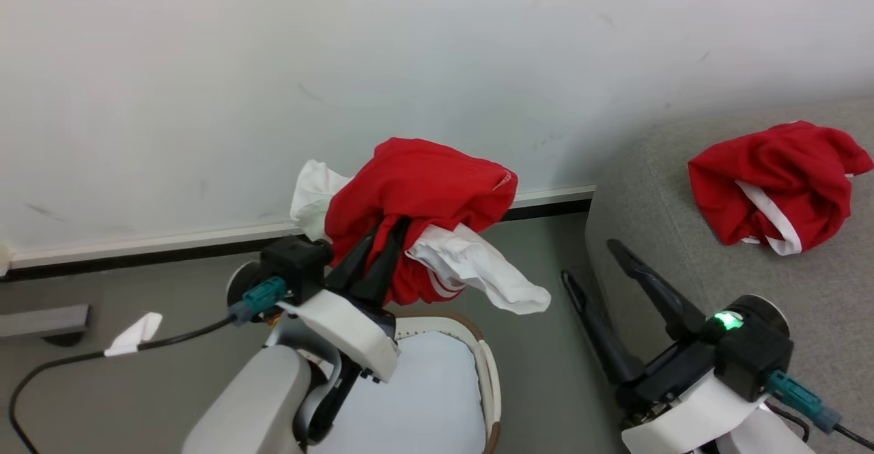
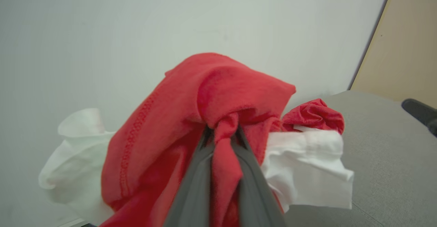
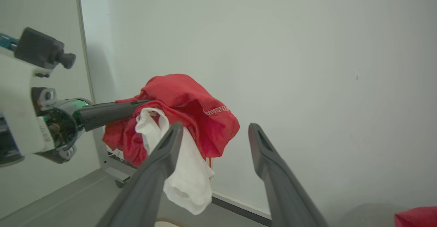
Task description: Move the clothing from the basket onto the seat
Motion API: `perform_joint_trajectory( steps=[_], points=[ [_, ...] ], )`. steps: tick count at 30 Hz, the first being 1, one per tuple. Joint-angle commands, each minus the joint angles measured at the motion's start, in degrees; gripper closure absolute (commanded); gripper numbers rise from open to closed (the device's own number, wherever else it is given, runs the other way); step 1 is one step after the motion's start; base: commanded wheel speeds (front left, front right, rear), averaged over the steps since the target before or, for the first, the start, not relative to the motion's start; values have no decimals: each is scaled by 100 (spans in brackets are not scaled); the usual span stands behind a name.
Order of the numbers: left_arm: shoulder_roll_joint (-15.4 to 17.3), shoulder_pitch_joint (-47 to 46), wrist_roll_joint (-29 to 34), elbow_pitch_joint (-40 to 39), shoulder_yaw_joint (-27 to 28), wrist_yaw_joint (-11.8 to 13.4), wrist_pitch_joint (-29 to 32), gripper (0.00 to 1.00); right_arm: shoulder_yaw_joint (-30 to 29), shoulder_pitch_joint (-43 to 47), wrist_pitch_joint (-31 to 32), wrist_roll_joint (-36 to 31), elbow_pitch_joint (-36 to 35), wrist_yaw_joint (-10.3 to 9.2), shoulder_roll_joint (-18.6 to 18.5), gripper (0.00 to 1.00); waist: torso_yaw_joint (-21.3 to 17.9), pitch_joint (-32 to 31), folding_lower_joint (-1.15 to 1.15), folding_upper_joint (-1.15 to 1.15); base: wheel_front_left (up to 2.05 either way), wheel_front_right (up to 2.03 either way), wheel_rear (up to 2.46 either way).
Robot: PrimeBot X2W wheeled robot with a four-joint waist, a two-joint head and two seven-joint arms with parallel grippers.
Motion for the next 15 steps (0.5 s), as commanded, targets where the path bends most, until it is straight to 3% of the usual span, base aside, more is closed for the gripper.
perform_joint_trajectory(
  steps=[1,8,15],
  points=[
    [-17,-70,57,22,-40,-31,-4,100,160,-113,1,57,42,-13,-76,0,81,17,0,0,0,0,0],
    [-243,-160,96,237,-337,-128,-47,100,1254,-631,1,366,422,-13,-320,0,378,15,0,0,0,0,0],
    [-448,-214,134,367,-678,-229,-69,100,1891,-1018,1,682,1132,-13,-340,0,730,-23,0,0,0,0,0]
  ],
)
